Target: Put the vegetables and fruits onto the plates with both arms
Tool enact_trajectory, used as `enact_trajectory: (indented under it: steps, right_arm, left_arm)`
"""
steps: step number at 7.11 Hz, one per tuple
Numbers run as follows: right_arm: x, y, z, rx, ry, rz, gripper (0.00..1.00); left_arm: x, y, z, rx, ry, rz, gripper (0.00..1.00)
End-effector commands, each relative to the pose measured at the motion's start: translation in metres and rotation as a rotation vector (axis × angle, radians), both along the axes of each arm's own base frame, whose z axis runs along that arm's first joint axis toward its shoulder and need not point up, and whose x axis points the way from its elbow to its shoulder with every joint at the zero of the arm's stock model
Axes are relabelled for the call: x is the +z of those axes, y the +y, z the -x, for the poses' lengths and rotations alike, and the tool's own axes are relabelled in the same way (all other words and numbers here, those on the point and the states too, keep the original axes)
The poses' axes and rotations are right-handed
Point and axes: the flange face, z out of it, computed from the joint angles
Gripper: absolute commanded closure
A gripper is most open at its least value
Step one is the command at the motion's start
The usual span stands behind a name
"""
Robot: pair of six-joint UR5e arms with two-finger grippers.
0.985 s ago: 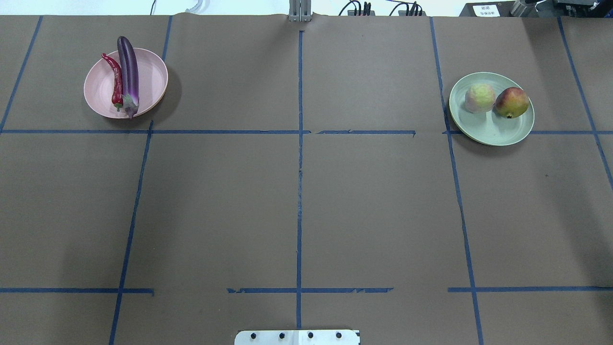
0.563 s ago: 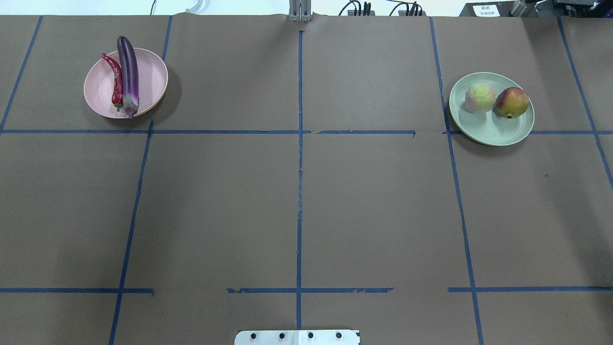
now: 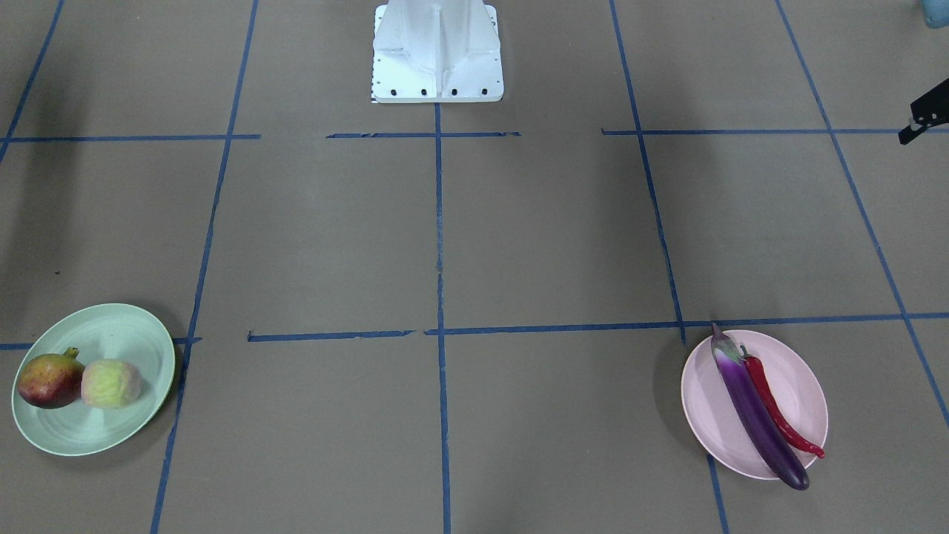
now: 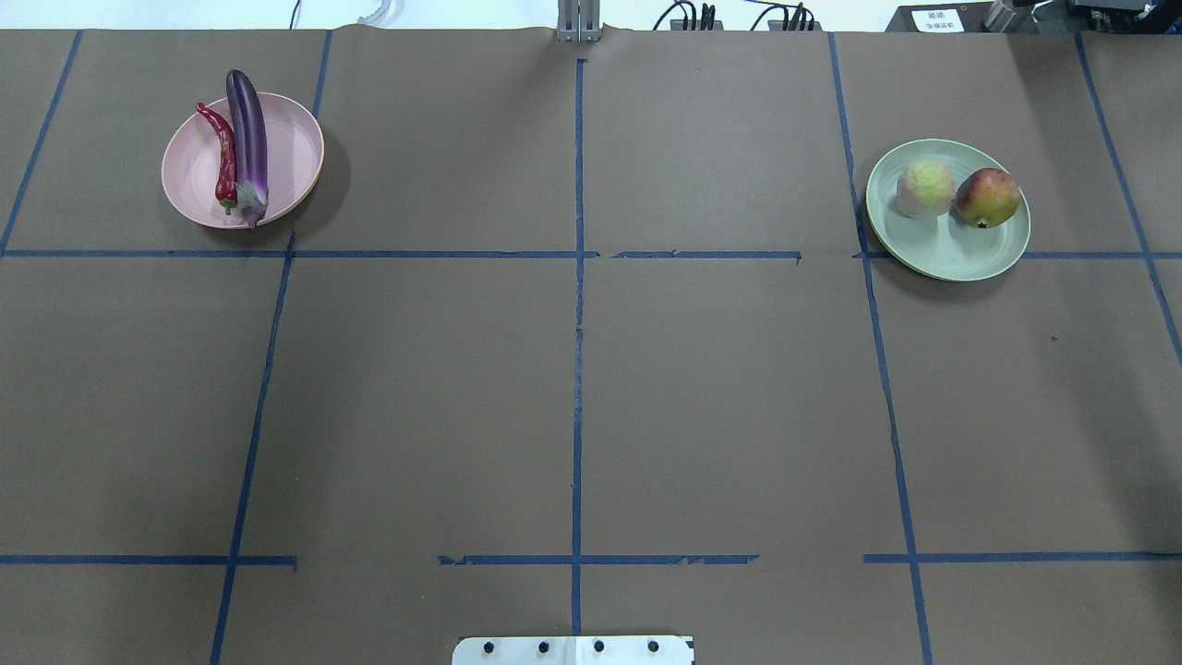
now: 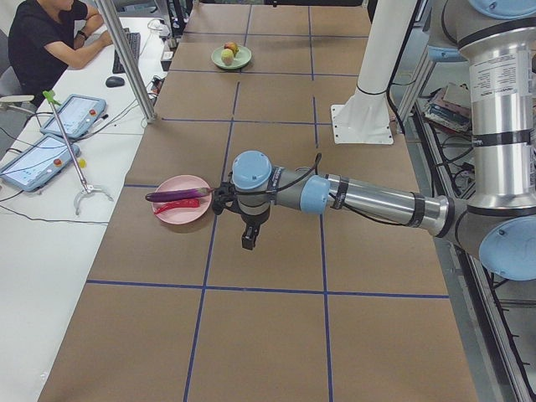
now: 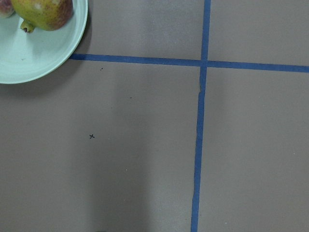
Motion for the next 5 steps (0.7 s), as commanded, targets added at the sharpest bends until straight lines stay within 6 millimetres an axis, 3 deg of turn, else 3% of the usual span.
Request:
enact_trajectory:
  steps: [1,5]
  right_arm:
    - [-0.0003,-0.0003,-0.0001,-0.003,0.002,-0.004,0.00]
    - [0.0009,0.0000,0.0005,-0.001,-0.006,0.004,0.00]
  left_arm:
    - [0.0024,-0.0007,-0.0007,0.001,-0.001,0.004,0.00]
    - [-0.0025,-0.0028,-0.0015,0.002,-0.003,-0.003,0.00]
